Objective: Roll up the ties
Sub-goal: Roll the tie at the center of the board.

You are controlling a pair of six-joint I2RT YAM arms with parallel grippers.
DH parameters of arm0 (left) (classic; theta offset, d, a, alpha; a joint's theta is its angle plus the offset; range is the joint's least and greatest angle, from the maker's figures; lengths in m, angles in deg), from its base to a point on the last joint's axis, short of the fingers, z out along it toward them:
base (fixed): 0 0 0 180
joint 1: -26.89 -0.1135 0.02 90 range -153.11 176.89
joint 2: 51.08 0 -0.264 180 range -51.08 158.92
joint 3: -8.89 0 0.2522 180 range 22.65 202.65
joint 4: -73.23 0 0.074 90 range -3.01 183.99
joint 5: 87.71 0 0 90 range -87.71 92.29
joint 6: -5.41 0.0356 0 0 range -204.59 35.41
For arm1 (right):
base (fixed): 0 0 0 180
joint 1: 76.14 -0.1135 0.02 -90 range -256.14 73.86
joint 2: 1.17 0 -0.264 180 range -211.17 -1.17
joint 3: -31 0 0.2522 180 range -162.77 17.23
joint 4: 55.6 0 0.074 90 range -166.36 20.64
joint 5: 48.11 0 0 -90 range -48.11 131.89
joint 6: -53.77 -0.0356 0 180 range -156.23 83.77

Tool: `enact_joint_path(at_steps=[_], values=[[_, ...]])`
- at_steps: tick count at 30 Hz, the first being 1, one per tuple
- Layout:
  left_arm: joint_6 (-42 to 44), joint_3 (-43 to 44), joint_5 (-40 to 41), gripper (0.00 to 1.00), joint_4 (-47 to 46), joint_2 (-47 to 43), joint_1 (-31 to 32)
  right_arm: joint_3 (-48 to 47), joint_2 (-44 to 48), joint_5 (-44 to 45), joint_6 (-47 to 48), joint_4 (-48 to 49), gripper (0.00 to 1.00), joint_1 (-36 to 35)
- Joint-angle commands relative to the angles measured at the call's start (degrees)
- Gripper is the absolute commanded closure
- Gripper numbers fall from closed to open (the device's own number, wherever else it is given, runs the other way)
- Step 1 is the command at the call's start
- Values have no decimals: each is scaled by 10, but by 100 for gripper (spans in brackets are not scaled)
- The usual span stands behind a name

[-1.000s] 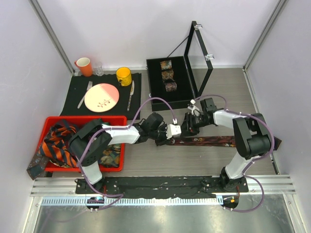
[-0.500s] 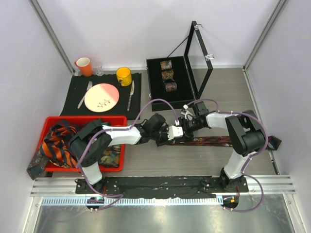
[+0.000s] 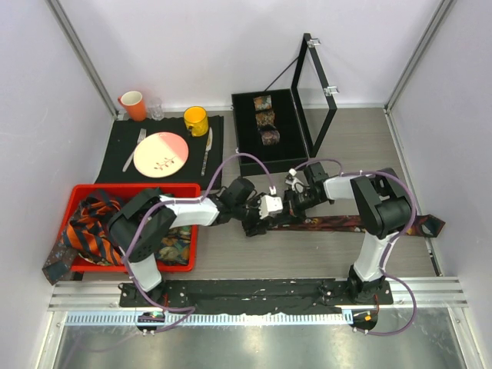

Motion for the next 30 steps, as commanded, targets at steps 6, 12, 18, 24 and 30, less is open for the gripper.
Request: enact_joint_path(at_steps=[6,12,18,24,30], values=[[-58,-55,-119,28,-163,6,-33,-2,-64,92,69,-45,99,30],[-56,-34,-137,30,-199,41,-28,-6,-77,90,73,-45,99,31],[-16,-19,-122,67,-148,51,-12,-15,-66,78,68,-43,98,31],[26,-15,-48,80,-34,23,-6,-13,13,60,61,-59,73,39],[42,-6,18,81,23,15,13,-12,83,40,40,-74,62,31]])
